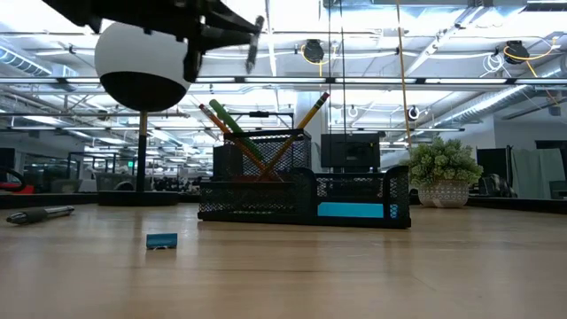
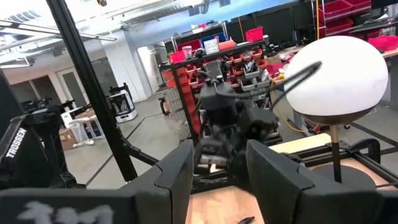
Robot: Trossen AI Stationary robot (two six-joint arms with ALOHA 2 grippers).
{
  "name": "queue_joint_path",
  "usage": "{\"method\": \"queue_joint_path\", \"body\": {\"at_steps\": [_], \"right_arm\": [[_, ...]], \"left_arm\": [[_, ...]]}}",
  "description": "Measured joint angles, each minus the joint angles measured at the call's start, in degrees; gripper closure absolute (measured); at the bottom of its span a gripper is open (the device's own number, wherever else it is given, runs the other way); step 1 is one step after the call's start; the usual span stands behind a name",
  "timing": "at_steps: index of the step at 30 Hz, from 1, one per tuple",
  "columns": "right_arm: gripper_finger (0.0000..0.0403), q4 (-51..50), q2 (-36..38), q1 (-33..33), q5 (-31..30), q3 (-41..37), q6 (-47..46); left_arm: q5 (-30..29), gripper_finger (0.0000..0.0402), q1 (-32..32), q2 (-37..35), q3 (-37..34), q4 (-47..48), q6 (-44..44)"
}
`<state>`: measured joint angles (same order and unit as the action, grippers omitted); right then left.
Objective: Pick and place office supplies into organizer
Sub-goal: Put the left black pen into the desk organizer
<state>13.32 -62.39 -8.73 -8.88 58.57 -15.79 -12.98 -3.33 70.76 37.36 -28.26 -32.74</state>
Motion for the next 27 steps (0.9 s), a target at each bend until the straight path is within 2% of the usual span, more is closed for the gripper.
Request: {"method": "queue_joint_path", "body": {"at_steps": [5,16,27], "right_arm": [[0.0265,-0.02,0.0,0.0,0.0,0.02,0.01],[0.0262,-0.02,0.0,0.0,0.02,0.02,0.0],[0.0265,-0.02,0.0,0.0,0.0,0.02,0.0]], "left_arm": [[2.51,0.0366,1.01,4.93,2.0,-2.01,3.55],[2.27,0.0385,1.74,13.99,3.45,-2.48,11.75],[2.5,0.0368,1.73,20.67,3.45,-6.45,14.43]]}}
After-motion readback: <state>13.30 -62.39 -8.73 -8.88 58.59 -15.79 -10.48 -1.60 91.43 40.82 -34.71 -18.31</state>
